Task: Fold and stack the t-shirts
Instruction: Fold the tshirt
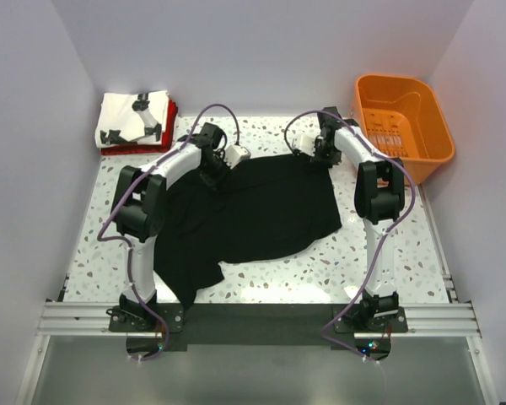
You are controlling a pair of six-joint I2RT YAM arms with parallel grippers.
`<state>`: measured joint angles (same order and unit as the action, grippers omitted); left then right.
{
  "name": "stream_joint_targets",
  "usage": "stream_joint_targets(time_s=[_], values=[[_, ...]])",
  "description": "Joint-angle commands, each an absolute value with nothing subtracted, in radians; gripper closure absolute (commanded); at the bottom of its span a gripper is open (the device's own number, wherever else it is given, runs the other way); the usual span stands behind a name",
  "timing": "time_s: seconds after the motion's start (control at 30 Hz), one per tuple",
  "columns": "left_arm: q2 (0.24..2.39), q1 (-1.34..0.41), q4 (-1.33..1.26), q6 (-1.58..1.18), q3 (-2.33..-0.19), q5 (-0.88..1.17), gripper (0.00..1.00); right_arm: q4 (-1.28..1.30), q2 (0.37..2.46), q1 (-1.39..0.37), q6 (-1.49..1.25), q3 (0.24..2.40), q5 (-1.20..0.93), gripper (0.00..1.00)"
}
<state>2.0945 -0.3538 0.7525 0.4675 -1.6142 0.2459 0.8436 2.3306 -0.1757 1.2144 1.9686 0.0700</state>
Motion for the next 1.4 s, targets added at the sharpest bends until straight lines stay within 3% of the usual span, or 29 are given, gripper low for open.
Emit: stream_joint_targets(time_s=[0.0,0.3,0.77,0.83,0.9,0.93,1.07,1.37], values=[[2.013,-0.354,0.765,0.488,-1.626,0.239,1.0,0.844,2.286,-0.175,1.238,1.991,0.081,1.0],[1.902,-0.345,0.801,0.54,-1.571,0.209,1.0,0.931,2.204,-0.176,1.238,1.971,0.055,1.0],[1.93,-0.345,0.81,0.584,-1.451,0.224,1.0,0.943,2.197,-0.196,1.23,1.865,0.058,1.0],[1.947,-0.345,0.805,0.577,-1.456,0.227,0.96,0.946,2.207,-0.202,1.215,1.874,0.052,1.0],[1.965,-0.345,0.793,0.566,-1.463,0.222,0.93,0.979,2.214,-0.204,1.192,1.917,0.017,0.94],[1.971,-0.344,0.795,0.563,-1.468,0.224,0.92,1.0,2.218,-0.203,1.187,1.949,0.003,0.84],[1.988,-0.344,0.795,0.561,-1.494,0.225,0.92,1.089,2.215,-0.202,1.21,1.988,-0.04,0.66],[2.017,-0.339,0.808,0.56,-1.532,0.232,0.92,1.048,2.258,-0.216,1.206,1.951,-0.003,0.69]])
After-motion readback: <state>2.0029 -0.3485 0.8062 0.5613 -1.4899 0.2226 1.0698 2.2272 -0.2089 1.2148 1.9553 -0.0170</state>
